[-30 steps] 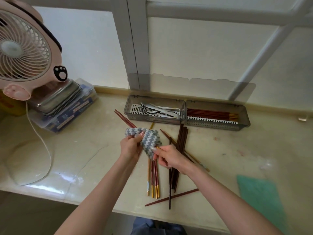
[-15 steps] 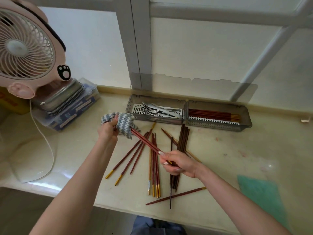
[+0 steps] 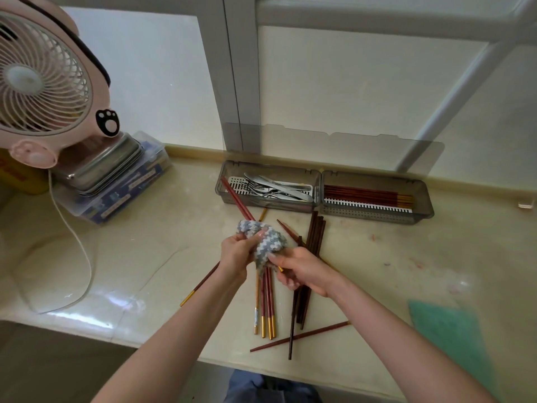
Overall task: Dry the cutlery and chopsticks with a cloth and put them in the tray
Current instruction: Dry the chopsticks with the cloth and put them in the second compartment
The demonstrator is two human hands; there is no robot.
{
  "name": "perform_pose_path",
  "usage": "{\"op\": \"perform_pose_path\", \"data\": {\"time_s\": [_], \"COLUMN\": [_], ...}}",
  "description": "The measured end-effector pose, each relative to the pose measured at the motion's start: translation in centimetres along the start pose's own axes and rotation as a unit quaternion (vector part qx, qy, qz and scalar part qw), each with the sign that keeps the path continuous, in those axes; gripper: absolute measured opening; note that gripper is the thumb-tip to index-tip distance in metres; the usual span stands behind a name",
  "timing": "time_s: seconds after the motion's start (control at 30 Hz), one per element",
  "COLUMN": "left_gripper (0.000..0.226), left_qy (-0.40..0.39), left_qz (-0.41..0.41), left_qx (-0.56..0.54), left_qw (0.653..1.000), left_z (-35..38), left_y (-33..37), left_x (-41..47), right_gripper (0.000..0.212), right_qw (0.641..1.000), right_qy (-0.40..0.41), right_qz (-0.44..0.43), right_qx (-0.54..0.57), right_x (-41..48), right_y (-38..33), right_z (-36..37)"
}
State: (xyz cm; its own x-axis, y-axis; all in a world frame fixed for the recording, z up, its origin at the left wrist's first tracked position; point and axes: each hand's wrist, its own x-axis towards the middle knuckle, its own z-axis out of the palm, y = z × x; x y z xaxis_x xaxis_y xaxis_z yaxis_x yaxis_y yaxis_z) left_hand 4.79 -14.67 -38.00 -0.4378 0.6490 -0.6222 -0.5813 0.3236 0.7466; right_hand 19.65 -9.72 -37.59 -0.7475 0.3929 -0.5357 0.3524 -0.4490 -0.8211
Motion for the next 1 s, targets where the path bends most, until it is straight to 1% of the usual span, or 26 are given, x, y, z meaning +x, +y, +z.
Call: {"op": "perform_pose_path", "data": {"time_s": [0.1,0.17,0.23,0.3,0.37,0.43,0.47,0.53,0.57,0.63,0.7,0.73,0.77,0.83,0.87,0.93,1.0], "left_gripper": [0.014,0.012,0.011,0.016,0.018,0.017,0.016,0.017,0.019,0.023,0.024,0.025,0.027,0.034,0.035,0.031,0.026], "left_qy": [0.038,0.053,0.032,-0.007,-0.014,-0.003,0.003,0.006,0.005,-0.004,-0.028,-0.048,-0.068,-0.090,-0.094,-0.106,-0.117], "left_qz": [-0.006,0.008,0.019,0.015,0.018,0.027,0.032,0.044,0.055,0.076,0.088,0.090,0.092,0.096,0.096,0.093,0.092], "left_qx": [-0.038,-0.040,0.000,0.029,0.067,0.111,0.125,0.143,0.159,0.206,0.262,0.296,0.332,0.390,0.401,0.404,0.400], "left_qw": [0.999,0.998,0.999,0.999,0.998,0.993,0.992,0.989,0.986,0.976,0.961,0.950,0.936,0.911,0.906,0.904,0.904], "left_z": [0.0,0.3,1.2,1.9,1.7,1.4,1.2,1.2,1.3,1.7,2.1,2.3,2.6,3.1,3.4,3.9,4.4], "left_y": [0.0,-0.1,-0.5,-1.0,-0.9,-0.3,0.0,0.5,0.6,0.7,0.8,0.9,0.8,0.7,0.6,0.4,0.5], "left_x": [0.0,-0.3,-1.3,-2.3,-2.3,-2.1,-2.0,-1.9,-1.8,-2.0,-1.9,-2.0,-2.1,-2.4,-2.5,-2.8,-2.9], "right_gripper": [0.017,0.012,0.006,0.004,0.011,0.021,0.021,0.014,0.017,0.033,0.044,0.044,0.040,0.028,0.022,0.014,0.015], "right_qw": [0.998,0.991,0.981,0.975,0.972,0.971,0.969,0.963,0.960,0.959,0.962,0.961,0.960,0.956,0.954,0.946,0.938], "right_qy": [0.054,0.118,0.165,0.192,0.215,0.232,0.242,0.257,0.259,0.243,0.201,0.181,0.174,0.199,0.215,0.239,0.268], "right_qz": [-0.014,-0.032,-0.043,-0.042,-0.023,-0.009,-0.015,-0.059,-0.085,-0.124,-0.143,-0.141,-0.134,-0.125,-0.125,-0.125,-0.124], "right_qx": [0.032,0.059,0.087,0.105,0.096,0.050,0.036,0.050,0.062,0.075,0.118,0.154,0.176,0.173,0.168,0.181,0.181], "right_x": [-0.1,0.1,0.5,0.9,0.9,0.6,0.5,0.3,0.3,0.5,1.0,1.2,1.4,1.4,1.5,1.5,1.2], "right_y": [0.0,0.2,0.3,0.1,0.2,0.3,0.2,-0.2,-0.7,-1.5,-2.2,-2.5,-2.8,-3.5,-3.5,-3.6,-4.0], "right_z": [0.2,0.7,1.2,1.6,1.6,1.0,0.7,-0.2,-0.6,-1.3,-1.6,-1.7,-1.8,-2.1,-2.2,-2.5,-3.5]}}
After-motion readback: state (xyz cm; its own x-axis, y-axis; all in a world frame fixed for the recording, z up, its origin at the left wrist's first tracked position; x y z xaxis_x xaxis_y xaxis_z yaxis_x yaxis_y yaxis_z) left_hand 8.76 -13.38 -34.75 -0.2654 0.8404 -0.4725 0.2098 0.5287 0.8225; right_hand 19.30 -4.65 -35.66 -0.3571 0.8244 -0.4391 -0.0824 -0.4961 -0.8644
